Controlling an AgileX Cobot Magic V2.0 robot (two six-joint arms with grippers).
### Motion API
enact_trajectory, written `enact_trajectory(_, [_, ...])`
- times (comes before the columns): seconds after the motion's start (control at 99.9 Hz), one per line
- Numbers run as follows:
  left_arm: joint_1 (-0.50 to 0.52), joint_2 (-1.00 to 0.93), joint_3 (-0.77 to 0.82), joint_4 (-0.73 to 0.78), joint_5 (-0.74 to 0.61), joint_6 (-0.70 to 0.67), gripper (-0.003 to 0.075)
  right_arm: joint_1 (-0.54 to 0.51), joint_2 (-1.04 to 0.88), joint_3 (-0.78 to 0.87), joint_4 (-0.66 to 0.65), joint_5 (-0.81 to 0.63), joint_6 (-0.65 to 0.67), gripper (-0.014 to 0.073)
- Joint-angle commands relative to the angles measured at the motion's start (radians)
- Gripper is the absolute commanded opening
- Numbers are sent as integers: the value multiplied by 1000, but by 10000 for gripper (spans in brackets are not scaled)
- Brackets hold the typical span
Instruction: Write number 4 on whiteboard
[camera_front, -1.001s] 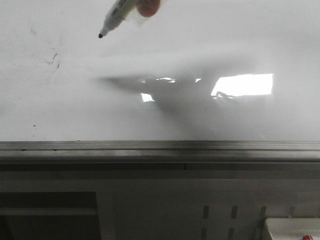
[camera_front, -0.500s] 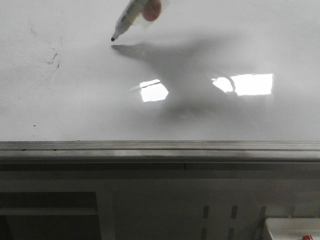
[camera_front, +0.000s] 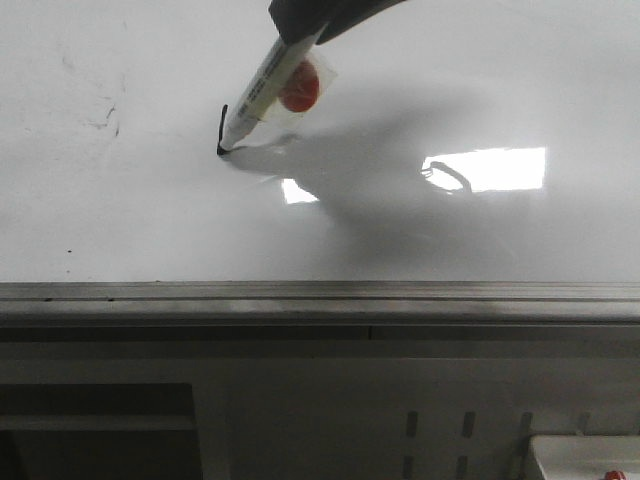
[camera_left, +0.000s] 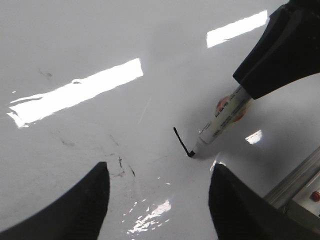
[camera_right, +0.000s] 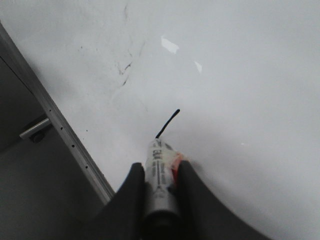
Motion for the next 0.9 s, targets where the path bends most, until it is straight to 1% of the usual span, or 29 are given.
enact_trajectory(0.0, [1, -2, -27, -16, -72, -11, 407, -28, -51, -5, -1, -35, -10, -64])
enact_trajectory(0.21, [1, -2, -27, -16, -72, -11, 407, -95, -92, 42, -1, -4, -10, -64])
enact_trajectory(0.3, [1, -2, -27, -16, -72, -11, 407, -90, -94, 34, -1, -2, -10, -64])
enact_trajectory(0.42, [1, -2, -27, -16, -72, -11, 407, -47, -96, -21, 20, 41, -10, -64])
enact_trajectory(0.52, [1, -2, -27, -16, -72, -11, 407, -17, -94, -69, 18, 23, -10, -64])
enact_trajectory(0.65, [1, -2, -27, -16, -72, -11, 407, -28, -92, -83, -7, -22, -10, -64])
enact_trajectory(0.891, [1, -2, -27, -16, -72, -11, 407, -46, -67, -83, -12, -19, -10, -64])
